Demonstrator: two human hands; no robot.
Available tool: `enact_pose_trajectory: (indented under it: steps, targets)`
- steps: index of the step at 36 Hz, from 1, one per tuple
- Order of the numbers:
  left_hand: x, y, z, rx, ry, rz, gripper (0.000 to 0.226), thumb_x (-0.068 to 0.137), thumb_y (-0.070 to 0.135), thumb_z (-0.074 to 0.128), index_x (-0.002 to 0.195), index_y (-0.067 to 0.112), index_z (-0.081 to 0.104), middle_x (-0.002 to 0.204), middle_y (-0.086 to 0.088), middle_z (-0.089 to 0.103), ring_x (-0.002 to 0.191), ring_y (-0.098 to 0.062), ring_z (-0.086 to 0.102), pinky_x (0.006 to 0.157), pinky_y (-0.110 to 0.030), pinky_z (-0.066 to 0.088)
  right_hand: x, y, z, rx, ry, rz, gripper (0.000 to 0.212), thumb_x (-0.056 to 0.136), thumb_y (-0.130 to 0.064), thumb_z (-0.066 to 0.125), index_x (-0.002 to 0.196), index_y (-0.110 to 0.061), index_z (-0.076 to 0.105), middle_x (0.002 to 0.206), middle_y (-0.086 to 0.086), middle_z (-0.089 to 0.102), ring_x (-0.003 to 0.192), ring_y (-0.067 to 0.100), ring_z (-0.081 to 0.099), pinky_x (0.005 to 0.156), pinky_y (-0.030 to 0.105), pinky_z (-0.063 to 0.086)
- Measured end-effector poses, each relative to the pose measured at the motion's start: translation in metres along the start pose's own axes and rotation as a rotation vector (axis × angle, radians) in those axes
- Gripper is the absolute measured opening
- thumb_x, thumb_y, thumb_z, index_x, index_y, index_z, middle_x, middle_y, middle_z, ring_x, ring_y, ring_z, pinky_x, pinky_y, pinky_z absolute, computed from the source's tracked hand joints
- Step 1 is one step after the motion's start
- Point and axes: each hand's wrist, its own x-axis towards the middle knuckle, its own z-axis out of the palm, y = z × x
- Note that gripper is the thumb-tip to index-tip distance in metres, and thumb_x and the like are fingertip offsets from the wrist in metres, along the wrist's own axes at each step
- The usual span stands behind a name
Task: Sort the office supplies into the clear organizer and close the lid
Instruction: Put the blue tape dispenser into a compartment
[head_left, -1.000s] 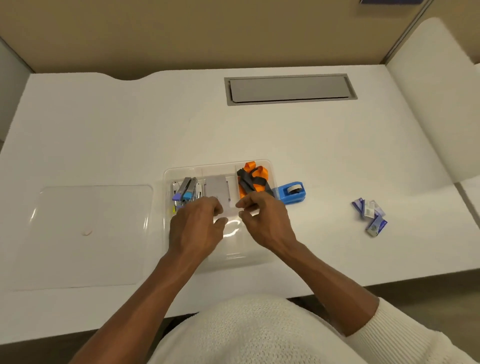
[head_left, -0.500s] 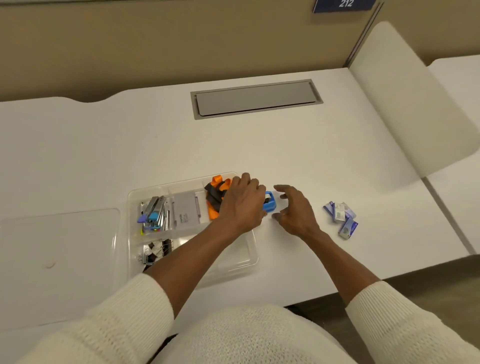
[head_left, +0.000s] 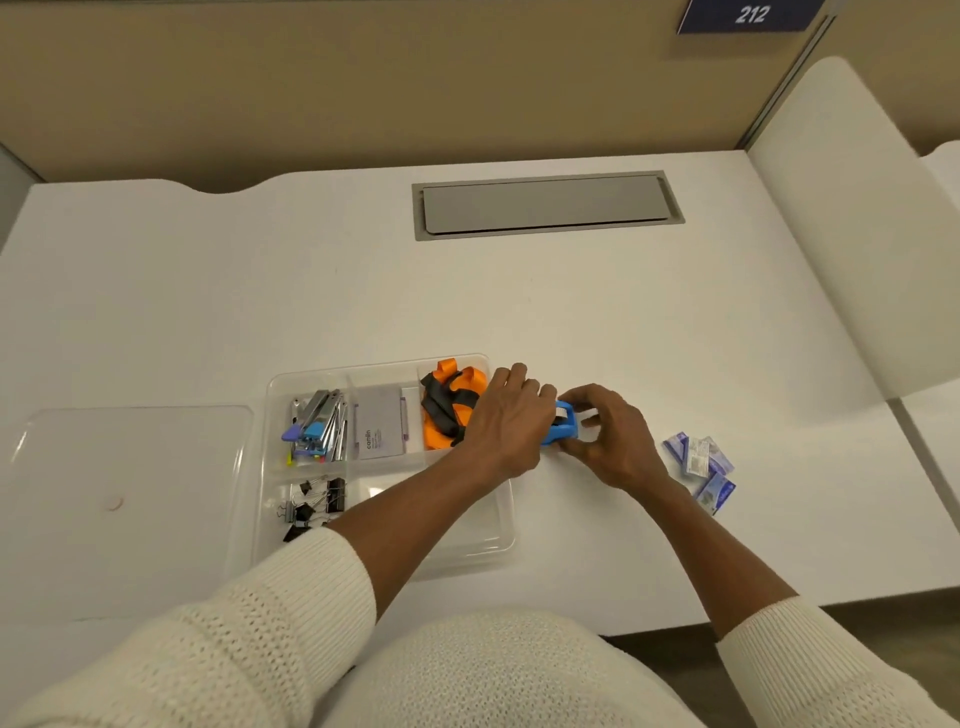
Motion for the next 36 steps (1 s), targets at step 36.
enact_pose_trajectory:
  steps: [36]
  targets:
    - [-0.244,-0.149,0.008,-0.404,0.304,-0.859,0.048,0.089,0.025,0.072,0.132,0.014,0.055,0.126,-0.005,0.06,0.119,-0.028,0.053,0.075,-0.044,0.054,-0.054,-0.212,0.083,-0.175,-0.169,0.148,0.046,0.076,-0.064,0.077,0.087,-0.022,0.062,0.075,-0.009,0.063,0.064,0.013,0.059,0.059,0.027,0.049]
